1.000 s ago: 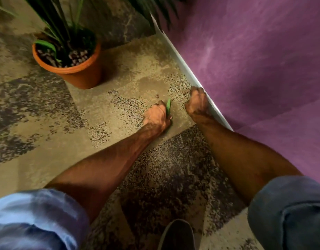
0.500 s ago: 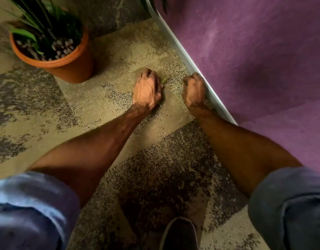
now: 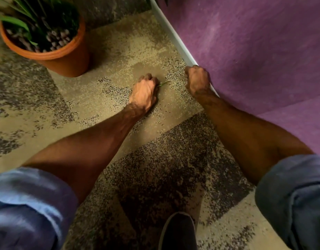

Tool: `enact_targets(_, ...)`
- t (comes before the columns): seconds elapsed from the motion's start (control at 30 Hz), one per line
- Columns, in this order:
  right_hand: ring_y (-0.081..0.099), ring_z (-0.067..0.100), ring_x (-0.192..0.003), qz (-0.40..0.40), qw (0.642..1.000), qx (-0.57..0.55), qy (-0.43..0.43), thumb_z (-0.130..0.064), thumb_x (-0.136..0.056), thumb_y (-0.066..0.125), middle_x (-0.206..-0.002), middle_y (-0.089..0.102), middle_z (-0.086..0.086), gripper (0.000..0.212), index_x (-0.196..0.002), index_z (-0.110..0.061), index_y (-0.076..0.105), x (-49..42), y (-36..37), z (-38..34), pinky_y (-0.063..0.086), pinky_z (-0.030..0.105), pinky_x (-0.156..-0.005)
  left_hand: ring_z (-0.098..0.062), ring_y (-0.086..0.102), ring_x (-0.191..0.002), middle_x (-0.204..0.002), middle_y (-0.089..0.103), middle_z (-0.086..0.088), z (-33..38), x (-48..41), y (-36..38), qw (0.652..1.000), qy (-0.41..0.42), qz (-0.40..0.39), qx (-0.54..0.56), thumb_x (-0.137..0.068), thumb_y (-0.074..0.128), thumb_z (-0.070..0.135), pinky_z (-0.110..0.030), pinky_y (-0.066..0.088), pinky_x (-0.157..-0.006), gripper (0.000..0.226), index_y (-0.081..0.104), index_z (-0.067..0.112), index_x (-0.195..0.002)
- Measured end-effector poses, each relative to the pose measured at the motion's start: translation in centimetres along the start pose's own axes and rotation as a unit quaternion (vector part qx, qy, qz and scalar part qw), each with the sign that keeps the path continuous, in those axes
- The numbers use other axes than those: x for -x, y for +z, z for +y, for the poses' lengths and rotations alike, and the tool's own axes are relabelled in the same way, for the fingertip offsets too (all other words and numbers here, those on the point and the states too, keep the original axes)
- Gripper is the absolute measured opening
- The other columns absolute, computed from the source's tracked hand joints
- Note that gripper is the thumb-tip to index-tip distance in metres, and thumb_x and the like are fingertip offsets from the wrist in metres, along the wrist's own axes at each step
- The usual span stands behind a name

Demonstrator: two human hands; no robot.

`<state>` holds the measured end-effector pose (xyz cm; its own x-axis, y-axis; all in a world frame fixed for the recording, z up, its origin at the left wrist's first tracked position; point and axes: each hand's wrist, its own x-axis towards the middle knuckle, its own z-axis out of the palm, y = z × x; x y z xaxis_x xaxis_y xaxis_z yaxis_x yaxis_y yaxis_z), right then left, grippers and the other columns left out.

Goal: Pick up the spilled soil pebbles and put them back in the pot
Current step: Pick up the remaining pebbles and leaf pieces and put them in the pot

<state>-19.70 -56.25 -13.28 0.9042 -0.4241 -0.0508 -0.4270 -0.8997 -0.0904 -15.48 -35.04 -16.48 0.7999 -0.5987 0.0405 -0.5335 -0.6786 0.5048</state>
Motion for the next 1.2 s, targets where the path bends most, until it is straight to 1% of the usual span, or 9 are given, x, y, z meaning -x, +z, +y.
enact_targets(0.13, 0.072, 0.034, -0.111, 0.025, 0.998, -0.011, 0.057, -0.01, -0.1, 0.067, -0.12, 0.073, 0.018, 0.026, -0.125, -0.003, 0.069, 1.4, -0.3, -0.5, 0.06, 0.047, -0.099, -0.026, 0.065, -0.096, -0.117, 0.063, -0.012, -0.7, 1.3, -0.3, 0.999, 0.007, -0.028, -0.027, -0.101, 0.057, 0.009, -0.037, 0.059, -0.08, 0.023, 0.063, 0.006, -0.123)
enact_targets(0.23, 0.071, 0.033, -0.109, 0.039, 0.991, -0.076, 0.101, -0.002, -0.099, 0.067, -0.119, 0.071, 0.02, 0.027, -0.125, 0.0, 0.068, 3.0, -0.2, -0.8, 0.058, 0.042, -0.097, -0.024, 0.066, -0.092, -0.116, 0.064, -0.01, -1.0, 2.0, -0.7, 0.999, -0.008, -0.035, -0.023, -0.1, 0.059, 0.008, -0.038, 0.06, -0.081, 0.025, 0.062, 0.007, -0.124)
enact_targets(0.33, 0.067, 0.015, -0.085, 0.033, 0.984, -0.08, 0.158, -0.02, -0.106, 0.059, -0.1, 0.069, 0.002, 0.02, -0.117, -0.007, 0.071, 6.0, 0.4, -2.2, 0.059, 0.039, -0.099, -0.017, 0.061, -0.078, -0.103, 0.068, -0.007, -0.9, 3.1, -1.3, 0.999, -0.028, -0.037, 0.006, -0.101, 0.061, 0.009, -0.032, 0.058, -0.07, 0.017, 0.069, 0.006, -0.116)
enact_targets(0.47, 0.065, 0.027, -0.119, 0.056, 0.983, -0.086, 0.153, -0.016, -0.1, 0.062, -0.129, 0.066, 0.004, 0.034, -0.134, -0.018, 0.062, 12.6, 2.1, -6.4, 0.04, 0.061, -0.118, -0.014, 0.067, -0.076, -0.104, 0.078, -0.008, -1.0, 4.9, -2.4, 0.989, -0.113, -0.04, 0.083, -0.095, 0.067, 0.002, -0.015, 0.05, -0.056, 0.022, 0.078, 0.007, -0.113)
enact_targets(0.67, 0.068, 0.028, -0.117, 0.04, 0.975, -0.172, 0.132, -0.015, -0.102, 0.063, -0.122, 0.071, 0.007, 0.026, -0.127, -0.014, 0.066, 18.4, 1.8, -12.4, 0.055, 0.044, -0.103, -0.004, 0.062, -0.058, -0.088, 0.082, -0.004, -2.5, 8.3, -5.6, 0.962, -0.22, -0.011, 0.16, -0.088, 0.08, 0.017, -0.005, 0.038, -0.038, 0.012, 0.086, 0.015, -0.098)
enact_targets(0.83, 0.076, 0.027, -0.104, -0.006, 0.971, -0.194, 0.137, -0.012, -0.099, 0.069, -0.112, 0.079, 0.009, 0.013, -0.111, -0.014, 0.074, 18.2, -0.9, -15.9, 0.056, 0.03, -0.083, -0.017, 0.064, -0.065, -0.091, 0.082, -0.013, -4.8, 11.9, -9.5, 0.944, -0.265, 0.004, 0.197, -0.085, 0.084, 0.016, -0.021, 0.049, -0.055, 0.014, 0.085, 0.009, -0.098)
enact_targets(0.93, 0.074, 0.029, -0.108, -0.048, 0.961, -0.238, 0.135, -0.01, -0.093, 0.072, -0.115, 0.078, 0.008, 0.02, -0.11, -0.02, 0.075, 18.0, -2.5, -19.0, 0.06, 0.035, -0.092, -0.015, 0.065, -0.07, -0.09, 0.081, -0.01, -6.7, 13.9, -12.6, 0.933, -0.291, 0.036, 0.207, -0.087, 0.081, 0.014, -0.02, 0.048, -0.053, 0.015, 0.086, 0.01, -0.1)
enact_targets(1.07, 0.073, 0.029, -0.106, -0.086, 0.943, -0.294, 0.129, -0.014, -0.09, 0.069, -0.112, 0.079, 0.002, 0.014, -0.094, -0.026, 0.074, 17.5, -4.1, -22.9, 0.059, 0.033, -0.093, -0.019, 0.072, -0.076, -0.089, 0.081, -0.015, -8.1, 15.2, -16.6, 0.881, -0.352, 0.121, 0.291, -0.087, 0.079, 0.011, -0.033, 0.063, -0.071, 0.007, 0.083, 0.01, -0.094)
enact_targets(1.2, 0.076, 0.03, -0.1, -0.129, 0.929, -0.33, 0.105, -0.019, -0.086, 0.063, -0.102, 0.081, 0.002, 0.019, -0.094, -0.022, 0.081, 16.0, -5.0, -25.5, 0.064, 0.039, -0.091, -0.025, 0.071, -0.071, -0.082, 0.075, -0.015, -9.7, 15.8, -20.2, 0.794, -0.398, 0.262, 0.377, -0.087, 0.077, 0.009, -0.041, 0.063, -0.072, 0.004, 0.079, 0.007, -0.089)
